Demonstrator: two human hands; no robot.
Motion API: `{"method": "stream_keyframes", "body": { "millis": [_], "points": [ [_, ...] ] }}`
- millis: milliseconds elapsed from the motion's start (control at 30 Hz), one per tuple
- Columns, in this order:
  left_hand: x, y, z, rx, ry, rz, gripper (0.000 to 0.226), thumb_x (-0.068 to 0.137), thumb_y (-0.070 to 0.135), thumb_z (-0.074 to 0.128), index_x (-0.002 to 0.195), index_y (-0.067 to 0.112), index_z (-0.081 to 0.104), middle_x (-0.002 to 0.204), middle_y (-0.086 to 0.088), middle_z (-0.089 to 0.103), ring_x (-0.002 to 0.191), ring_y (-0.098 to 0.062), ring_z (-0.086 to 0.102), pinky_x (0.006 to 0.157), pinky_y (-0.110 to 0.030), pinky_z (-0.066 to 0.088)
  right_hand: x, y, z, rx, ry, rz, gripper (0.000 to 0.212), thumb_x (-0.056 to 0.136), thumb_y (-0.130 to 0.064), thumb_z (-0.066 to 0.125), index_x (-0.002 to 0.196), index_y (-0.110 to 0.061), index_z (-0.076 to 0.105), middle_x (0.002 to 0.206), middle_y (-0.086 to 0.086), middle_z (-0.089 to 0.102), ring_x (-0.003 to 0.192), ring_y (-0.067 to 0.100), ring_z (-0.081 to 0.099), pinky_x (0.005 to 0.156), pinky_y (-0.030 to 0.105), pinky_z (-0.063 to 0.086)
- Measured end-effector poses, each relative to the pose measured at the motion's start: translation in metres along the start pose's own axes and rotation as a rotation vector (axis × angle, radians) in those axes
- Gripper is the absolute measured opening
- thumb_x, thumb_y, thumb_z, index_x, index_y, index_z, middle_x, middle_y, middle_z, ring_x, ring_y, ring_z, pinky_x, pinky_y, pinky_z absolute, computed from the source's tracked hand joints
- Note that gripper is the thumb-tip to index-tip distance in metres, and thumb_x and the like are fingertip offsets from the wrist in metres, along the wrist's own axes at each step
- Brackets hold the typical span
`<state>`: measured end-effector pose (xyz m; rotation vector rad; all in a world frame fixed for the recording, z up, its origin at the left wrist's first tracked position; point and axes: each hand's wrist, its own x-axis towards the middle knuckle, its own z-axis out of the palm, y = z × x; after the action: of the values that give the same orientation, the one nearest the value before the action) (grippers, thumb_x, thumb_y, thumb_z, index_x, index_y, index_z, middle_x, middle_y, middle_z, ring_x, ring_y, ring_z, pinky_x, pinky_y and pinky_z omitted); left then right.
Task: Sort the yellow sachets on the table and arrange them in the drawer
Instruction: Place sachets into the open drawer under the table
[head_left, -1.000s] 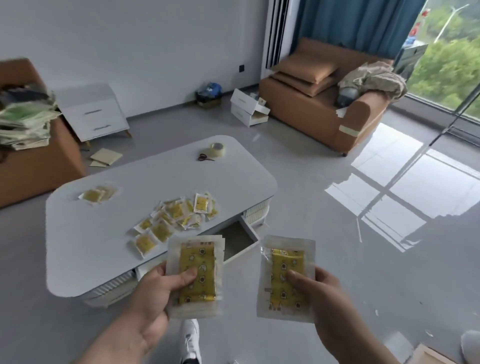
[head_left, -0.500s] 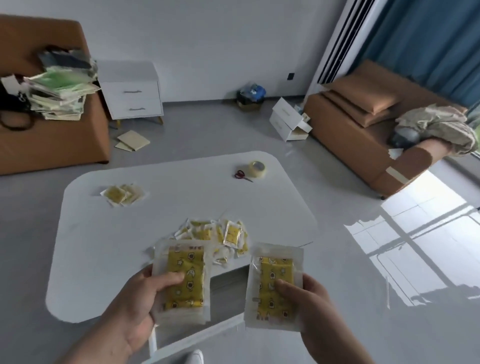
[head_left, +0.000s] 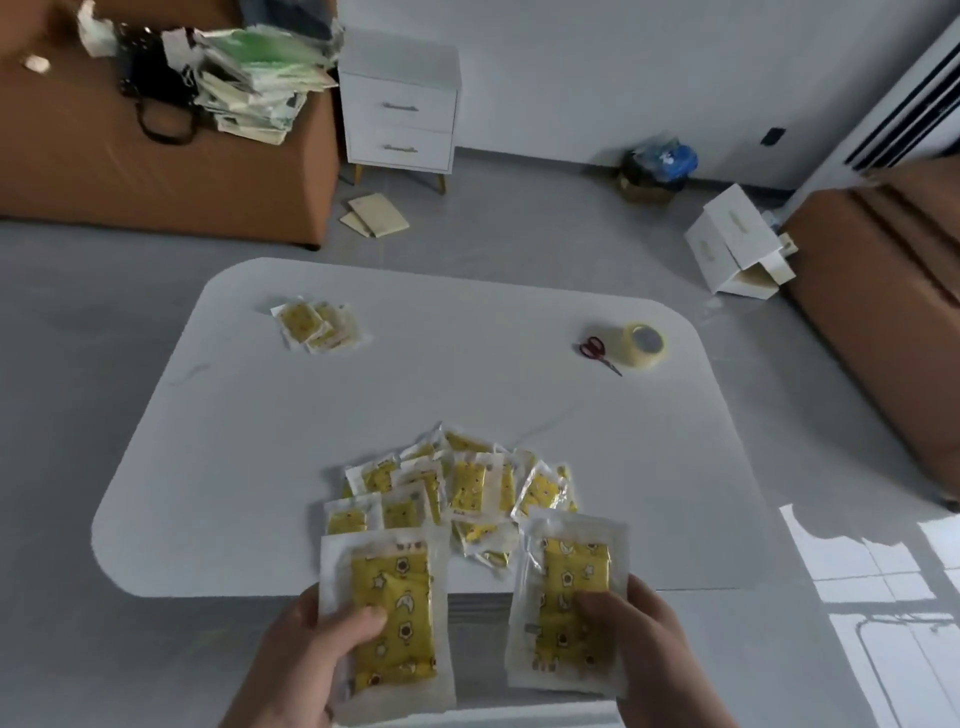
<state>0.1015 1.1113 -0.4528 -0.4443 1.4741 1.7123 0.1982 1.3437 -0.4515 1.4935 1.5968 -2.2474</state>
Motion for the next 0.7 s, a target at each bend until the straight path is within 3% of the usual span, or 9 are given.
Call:
{"method": "stream_keyframes", "body": {
  "millis": [67, 133, 200, 267, 333, 467, 600, 700],
  "points": [
    [0.027, -0.025, 0.007, 0.071, 0.031, 0.053, 0.067, 0.038, 0.022, 0.083, 0.103, 0.009, 0.071, 0.091, -0.013, 0.076, 0.083, -0.029, 0.073, 0.08, -0.044, 0.051, 0.042, 0.022, -0.007, -0.019, -0.043, 0.011, 0.02, 0.083, 0.012, 0.056, 0.093, 0.003, 0.07, 0.084, 0.029, 0.072, 0.074, 0.045, 0.069, 0.075, 0.059, 0.056],
    [0.062, -0.054, 0.011, 0.075, 0.022, 0.081, 0.062, 0.044, 0.019, 0.085, 0.103, 0.01, 0.069, 0.092, -0.012, 0.076, 0.079, -0.025, 0.074, 0.073, -0.04, 0.05, 0.082, 0.048, -0.014, -0.002, -0.087, 0.013, 0.021, 0.084, 0.011, 0.056, 0.095, 0.001, 0.07, 0.089, 0.028, 0.073, 0.078, 0.044, 0.071, 0.074, 0.054, 0.057],
    [0.104, -0.08, 0.01, -0.019, 0.006, 0.109, 0.063, 0.041, 0.008, 0.086, 0.101, 0.005, 0.068, 0.092, -0.018, 0.075, 0.078, -0.03, 0.074, 0.066, -0.04, 0.054, 0.119, 0.074, -0.021, 0.025, -0.141, 0.008, 0.022, 0.081, 0.011, 0.057, 0.096, 0.003, 0.07, 0.092, 0.027, 0.073, 0.083, 0.043, 0.072, 0.078, 0.053, 0.056],
    [0.145, -0.106, 0.008, -0.102, -0.032, 0.163, 0.077, 0.021, 0.013, 0.095, 0.094, 0.004, 0.073, 0.096, -0.024, 0.073, 0.085, -0.038, 0.072, 0.065, -0.044, 0.058, 0.153, 0.101, -0.024, 0.019, -0.199, -0.032, 0.021, 0.072, 0.006, 0.062, 0.089, 0.003, 0.074, 0.094, 0.026, 0.073, 0.086, 0.042, 0.072, 0.081, 0.053, 0.056],
    [0.18, -0.128, 0.0, -0.138, -0.058, 0.233, 0.083, 0.011, 0.022, 0.097, 0.09, 0.008, 0.075, 0.1, -0.024, 0.072, 0.089, -0.039, 0.071, 0.063, -0.045, 0.06, 0.181, 0.126, -0.025, 0.027, -0.223, -0.095, 0.023, 0.065, -0.001, 0.065, 0.084, -0.001, 0.077, 0.093, 0.025, 0.074, 0.084, 0.039, 0.073, 0.073, 0.048, 0.06],
    [0.233, -0.172, -0.021, -0.072, -0.118, 0.345, 0.082, 0.015, 0.027, 0.096, 0.092, 0.007, 0.073, 0.098, -0.022, 0.073, 0.087, -0.039, 0.072, 0.062, -0.049, 0.059, 0.225, 0.176, -0.023, 0.051, -0.25, -0.131, 0.019, 0.061, -0.002, 0.065, 0.075, -0.006, 0.078, 0.086, 0.021, 0.075, 0.075, 0.033, 0.075, 0.06, 0.039, 0.061],
    [0.267, -0.208, -0.044, -0.021, -0.123, 0.467, 0.057, 0.024, 0.026, 0.09, 0.079, 0.017, 0.078, 0.09, -0.015, 0.076, 0.082, -0.033, 0.074, 0.061, -0.045, 0.058, 0.253, 0.212, -0.02, 0.023, -0.312, -0.123, 0.018, 0.059, -0.002, 0.065, 0.07, -0.007, 0.079, 0.083, 0.021, 0.075, 0.072, 0.034, 0.075, 0.063, 0.047, 0.061],
    [0.286, -0.223, -0.057, 0.095, -0.135, 0.517, 0.067, 0.018, 0.039, 0.093, 0.08, 0.02, 0.078, 0.09, -0.012, 0.076, 0.082, -0.031, 0.074, 0.063, -0.046, 0.058, 0.268, 0.229, -0.018, -0.023, -0.377, -0.13, 0.02, 0.057, -0.001, 0.065, 0.072, -0.003, 0.078, 0.084, 0.022, 0.075, 0.071, 0.034, 0.075, 0.062, 0.048, 0.061]
  ]
}}
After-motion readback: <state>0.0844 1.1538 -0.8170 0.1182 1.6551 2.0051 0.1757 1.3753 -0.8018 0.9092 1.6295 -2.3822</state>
